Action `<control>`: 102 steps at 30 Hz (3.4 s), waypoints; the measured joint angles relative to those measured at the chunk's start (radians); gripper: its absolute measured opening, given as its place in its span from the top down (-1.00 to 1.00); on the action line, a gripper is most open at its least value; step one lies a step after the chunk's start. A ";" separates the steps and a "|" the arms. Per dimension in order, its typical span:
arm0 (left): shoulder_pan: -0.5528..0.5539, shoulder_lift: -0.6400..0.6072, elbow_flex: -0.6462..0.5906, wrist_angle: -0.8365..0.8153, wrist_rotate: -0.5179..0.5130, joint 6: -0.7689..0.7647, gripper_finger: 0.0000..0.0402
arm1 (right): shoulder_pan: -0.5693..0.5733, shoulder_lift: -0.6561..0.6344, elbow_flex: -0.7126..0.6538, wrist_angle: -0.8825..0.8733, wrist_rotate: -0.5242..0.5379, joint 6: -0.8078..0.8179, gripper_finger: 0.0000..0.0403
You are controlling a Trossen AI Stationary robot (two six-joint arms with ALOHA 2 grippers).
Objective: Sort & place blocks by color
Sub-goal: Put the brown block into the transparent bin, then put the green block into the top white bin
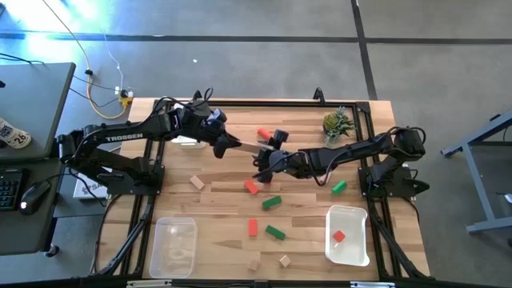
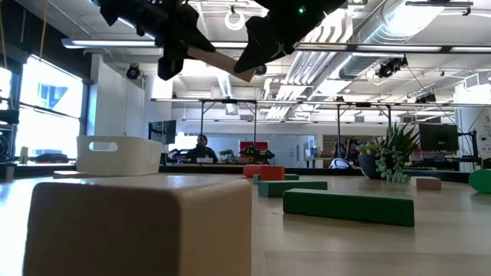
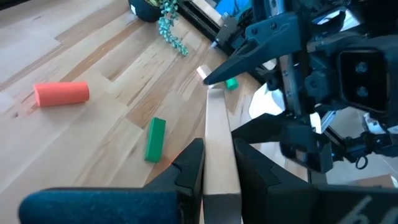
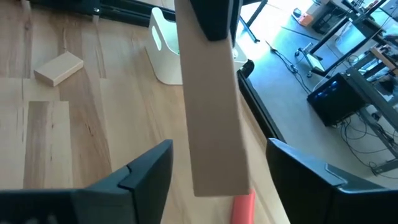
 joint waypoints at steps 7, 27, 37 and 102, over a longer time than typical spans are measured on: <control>-0.012 0.000 0.000 -0.082 -0.020 0.008 0.78 | 0.028 0.000 0.000 -0.002 0.029 -0.002 -0.22; -0.184 -0.048 0.003 -0.342 -0.019 -0.074 0.80 | 0.103 -0.004 0.000 0.012 0.124 0.031 -0.22; -0.368 -0.122 0.102 -0.658 -0.069 -0.202 0.80 | 0.103 -0.004 0.000 0.012 0.123 0.032 -0.22; -1.110 -0.147 -0.132 -0.552 -0.061 -0.850 0.30 | 0.197 -0.004 0.001 -0.127 -0.176 0.437 -0.22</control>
